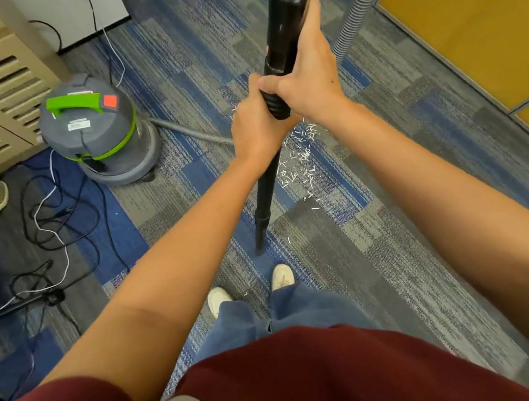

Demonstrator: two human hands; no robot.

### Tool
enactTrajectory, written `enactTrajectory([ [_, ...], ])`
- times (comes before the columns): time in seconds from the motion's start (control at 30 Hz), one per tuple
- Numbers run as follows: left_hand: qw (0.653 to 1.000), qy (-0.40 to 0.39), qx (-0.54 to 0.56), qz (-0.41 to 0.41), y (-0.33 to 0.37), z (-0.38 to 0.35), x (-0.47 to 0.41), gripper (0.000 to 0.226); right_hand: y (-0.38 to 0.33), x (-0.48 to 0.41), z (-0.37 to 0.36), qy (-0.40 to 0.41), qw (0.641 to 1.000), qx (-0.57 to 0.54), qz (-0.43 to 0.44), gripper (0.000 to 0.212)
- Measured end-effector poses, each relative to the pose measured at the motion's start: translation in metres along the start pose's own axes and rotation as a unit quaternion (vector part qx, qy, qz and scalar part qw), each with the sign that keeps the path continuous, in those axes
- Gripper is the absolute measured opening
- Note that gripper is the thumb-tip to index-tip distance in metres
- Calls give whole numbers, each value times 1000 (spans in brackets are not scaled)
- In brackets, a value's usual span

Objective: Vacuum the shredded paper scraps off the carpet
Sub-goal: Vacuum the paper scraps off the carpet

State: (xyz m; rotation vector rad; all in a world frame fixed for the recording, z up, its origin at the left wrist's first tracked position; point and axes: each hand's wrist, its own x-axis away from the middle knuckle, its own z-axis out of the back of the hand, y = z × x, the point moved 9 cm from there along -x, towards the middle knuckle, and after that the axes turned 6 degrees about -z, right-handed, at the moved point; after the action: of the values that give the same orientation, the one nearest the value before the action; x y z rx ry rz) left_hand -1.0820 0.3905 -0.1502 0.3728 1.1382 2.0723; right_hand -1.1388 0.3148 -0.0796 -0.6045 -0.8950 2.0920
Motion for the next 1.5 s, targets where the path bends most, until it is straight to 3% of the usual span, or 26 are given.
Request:
enactTrajectory([
  [0.23,1000,6,-6,6,13,-1,-1,52,-5,-2,13,12,1000,15,14,71],
  [0.53,994,39,-76,65,-24,18,28,52,-4,18,-22,-55,997,-45,2,76],
  [0.77,994,35,-68,76,-45,28,62,52,-6,48,-46,-76,996,-54,6,74],
  [1.1,998,45,-23,29,-30,37,66,53,-22,60,-30,-40,998,-45,19,75],
  [1.5,999,38,5,1,3,-4,18,48,2,15,9,-13,998,-35,46,66],
])
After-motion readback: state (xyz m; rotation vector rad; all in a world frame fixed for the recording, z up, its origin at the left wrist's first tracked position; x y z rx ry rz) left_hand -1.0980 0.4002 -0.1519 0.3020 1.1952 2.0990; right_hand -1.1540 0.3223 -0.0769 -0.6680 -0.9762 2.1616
